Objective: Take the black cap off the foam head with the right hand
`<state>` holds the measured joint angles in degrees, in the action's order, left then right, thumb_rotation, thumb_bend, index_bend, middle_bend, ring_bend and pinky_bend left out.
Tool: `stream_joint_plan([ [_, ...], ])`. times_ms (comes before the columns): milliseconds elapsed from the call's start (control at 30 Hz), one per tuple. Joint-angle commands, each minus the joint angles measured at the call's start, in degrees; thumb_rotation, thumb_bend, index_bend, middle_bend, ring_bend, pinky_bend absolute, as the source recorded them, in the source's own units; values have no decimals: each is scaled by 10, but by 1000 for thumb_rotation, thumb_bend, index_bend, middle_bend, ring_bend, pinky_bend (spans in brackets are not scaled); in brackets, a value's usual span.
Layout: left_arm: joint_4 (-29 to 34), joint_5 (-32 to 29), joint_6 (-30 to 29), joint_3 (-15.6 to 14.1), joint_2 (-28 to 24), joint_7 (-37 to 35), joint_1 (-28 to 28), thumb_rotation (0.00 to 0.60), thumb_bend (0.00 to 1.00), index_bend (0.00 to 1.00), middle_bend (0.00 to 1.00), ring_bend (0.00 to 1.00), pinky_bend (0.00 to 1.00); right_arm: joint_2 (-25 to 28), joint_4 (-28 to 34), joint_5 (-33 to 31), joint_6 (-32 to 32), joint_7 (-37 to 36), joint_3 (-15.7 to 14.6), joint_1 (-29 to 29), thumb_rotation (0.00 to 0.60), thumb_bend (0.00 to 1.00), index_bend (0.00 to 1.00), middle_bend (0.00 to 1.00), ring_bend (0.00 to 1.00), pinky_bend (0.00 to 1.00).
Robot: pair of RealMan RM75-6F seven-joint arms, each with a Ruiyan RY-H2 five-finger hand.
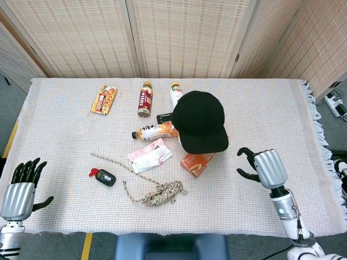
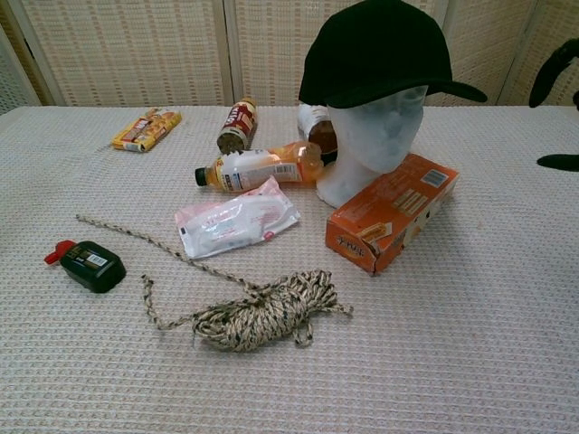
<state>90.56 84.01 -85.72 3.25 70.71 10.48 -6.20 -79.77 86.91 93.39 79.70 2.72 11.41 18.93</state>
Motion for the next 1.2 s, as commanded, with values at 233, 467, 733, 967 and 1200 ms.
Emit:
stream_joint_plan([
  [233,-3,-2,2,0,0,-2,0,600,134,147,77,69,69,-30,-7,-36,-36,10,37,55,600,72,458,942,965,1000],
  [467,-4,-2,7,-1,1,-4,-1,600,134,147,77,69,69,-46,-21,-62,-60,20,47,83,600,109,457,942,966,1000],
  [733,-7,-3,8,-1,0,-9,-1,600,133,147,75,69,69,-50,-24,-96,-89,31,54,108,600,346,459,942,966,1000],
  [967,-8,-2,8,-1,0,-13,-1,600,134,147,72,69,69,-53,-32,-116,-99,15,57,121,600,587,556,943,979,1000],
  [1200,-7,-1,9,0,-1,-16,-2,600,134,146,71,69,69,-60,-46,-129,-85,-16,63,122,600,779,670,957,998,1000],
])
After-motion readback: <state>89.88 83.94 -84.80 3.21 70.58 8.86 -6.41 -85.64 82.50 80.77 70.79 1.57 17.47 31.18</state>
